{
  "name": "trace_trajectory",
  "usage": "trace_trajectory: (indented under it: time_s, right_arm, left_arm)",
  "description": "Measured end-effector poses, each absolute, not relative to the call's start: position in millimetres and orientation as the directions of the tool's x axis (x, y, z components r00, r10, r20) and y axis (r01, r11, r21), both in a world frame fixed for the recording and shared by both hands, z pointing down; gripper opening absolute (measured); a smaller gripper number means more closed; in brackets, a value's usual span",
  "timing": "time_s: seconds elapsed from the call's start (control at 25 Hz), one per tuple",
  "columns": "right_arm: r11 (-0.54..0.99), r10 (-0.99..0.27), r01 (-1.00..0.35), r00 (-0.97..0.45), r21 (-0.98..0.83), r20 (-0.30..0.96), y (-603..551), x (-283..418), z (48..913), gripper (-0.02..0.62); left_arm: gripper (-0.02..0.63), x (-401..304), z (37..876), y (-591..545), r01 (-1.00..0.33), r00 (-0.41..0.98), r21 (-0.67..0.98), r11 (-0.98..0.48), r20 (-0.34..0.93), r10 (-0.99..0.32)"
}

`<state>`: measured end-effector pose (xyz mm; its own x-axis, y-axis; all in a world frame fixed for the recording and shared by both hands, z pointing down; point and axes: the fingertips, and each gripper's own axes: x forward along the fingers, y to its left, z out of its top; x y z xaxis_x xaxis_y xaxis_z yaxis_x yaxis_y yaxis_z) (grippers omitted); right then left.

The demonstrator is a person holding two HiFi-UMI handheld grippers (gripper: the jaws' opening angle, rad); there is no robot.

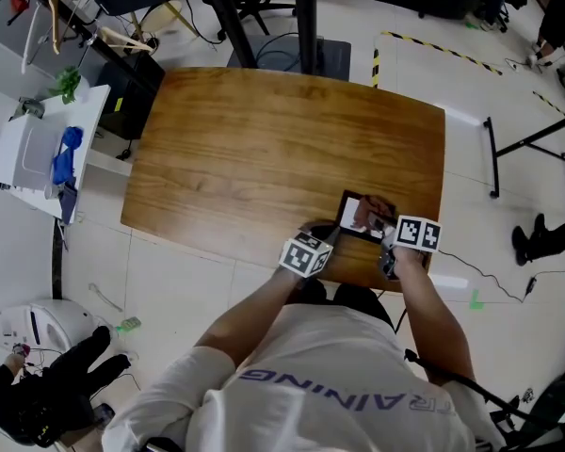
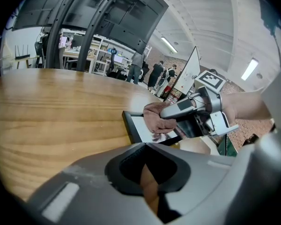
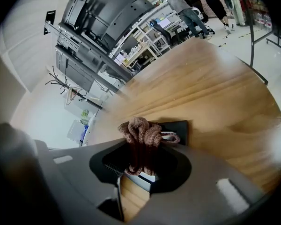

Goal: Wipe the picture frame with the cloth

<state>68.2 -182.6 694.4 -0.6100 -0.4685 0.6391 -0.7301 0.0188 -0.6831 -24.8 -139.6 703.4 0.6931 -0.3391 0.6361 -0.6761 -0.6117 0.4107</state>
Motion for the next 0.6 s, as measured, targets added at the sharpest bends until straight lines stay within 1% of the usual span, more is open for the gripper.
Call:
trace_trajectory:
  time_s: [0.32, 0.6]
  right_arm:
    - [-0.026, -0.502, -0.741, -0.570, -0.671, 0.650, -168, 117, 693, 0.126]
    - [-0.022, -0.509, -0.745, -0.566, -0.667, 0.649, -168, 125, 693, 0.127]
  left_arm:
    - [0.006, -25, 704, -139, -0.679, 0.689, 0.400, -0.615, 0.636, -0.347]
    - [0.006, -26, 704, -140, -0.677, 0.692, 0.409, -0.612, 0.637, -0.339]
